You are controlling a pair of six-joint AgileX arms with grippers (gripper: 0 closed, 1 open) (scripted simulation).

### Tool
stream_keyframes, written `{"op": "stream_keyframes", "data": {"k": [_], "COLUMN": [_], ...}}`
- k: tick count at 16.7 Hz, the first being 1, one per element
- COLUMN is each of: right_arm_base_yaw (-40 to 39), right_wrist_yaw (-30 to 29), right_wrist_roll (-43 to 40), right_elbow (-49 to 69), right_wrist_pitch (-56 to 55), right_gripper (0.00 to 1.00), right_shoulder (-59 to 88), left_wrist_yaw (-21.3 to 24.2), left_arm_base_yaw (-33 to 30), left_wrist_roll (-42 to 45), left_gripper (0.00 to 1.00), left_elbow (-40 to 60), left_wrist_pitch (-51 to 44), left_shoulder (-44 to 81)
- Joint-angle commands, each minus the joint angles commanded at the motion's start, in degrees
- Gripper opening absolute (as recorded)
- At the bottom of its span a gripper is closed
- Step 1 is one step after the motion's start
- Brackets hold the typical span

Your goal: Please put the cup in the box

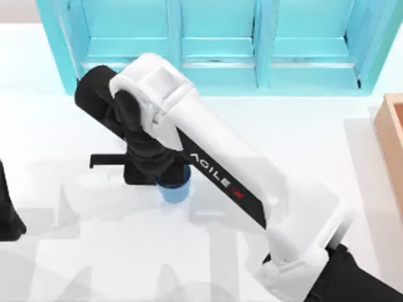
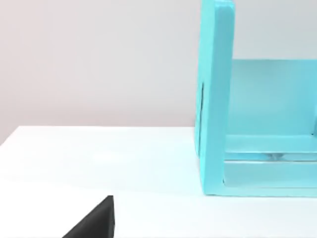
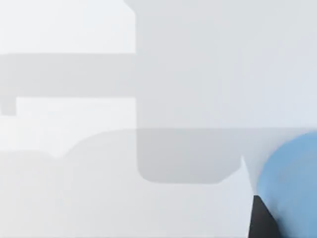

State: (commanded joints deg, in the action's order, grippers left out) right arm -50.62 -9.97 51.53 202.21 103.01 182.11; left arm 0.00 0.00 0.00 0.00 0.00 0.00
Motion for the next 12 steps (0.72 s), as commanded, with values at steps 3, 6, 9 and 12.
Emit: {"op": "stream_keyframes", "data": {"k": [3, 6, 9, 12], "right_arm_base_yaw": [0.0, -0.5, 1.1, 6.8], "right_wrist_yaw": [0.0, 0.0, 0.6, 2.5], "right_wrist_roll": [0.0, 0.0, -1.6, -8.1], "right_elbow": [0.0, -0.3, -2.1, -9.2], "right_wrist_pitch": [0.0, -0.4, -0.7, -1.5], "right_gripper": [0.0, 0.0, 0.0, 0.0], "right_shoulder": [0.0, -0.3, -1.7, -7.6], "left_wrist_yaw": [0.0, 0.0, 0.0, 0.0], "left_arm_base_yaw": [0.0, 0.0, 0.0, 0.0], "left_wrist_roll": [0.0, 0.0, 0.0, 0.0], "left_gripper": [1.0, 1.0, 1.0, 1.0], "left_elbow": [0.0, 0.0, 0.0, 0.0], "left_wrist_pitch": [0.0, 0.0, 0.0, 0.0], "left_shoulder": [0.0, 0.0, 0.0, 0.0]}}
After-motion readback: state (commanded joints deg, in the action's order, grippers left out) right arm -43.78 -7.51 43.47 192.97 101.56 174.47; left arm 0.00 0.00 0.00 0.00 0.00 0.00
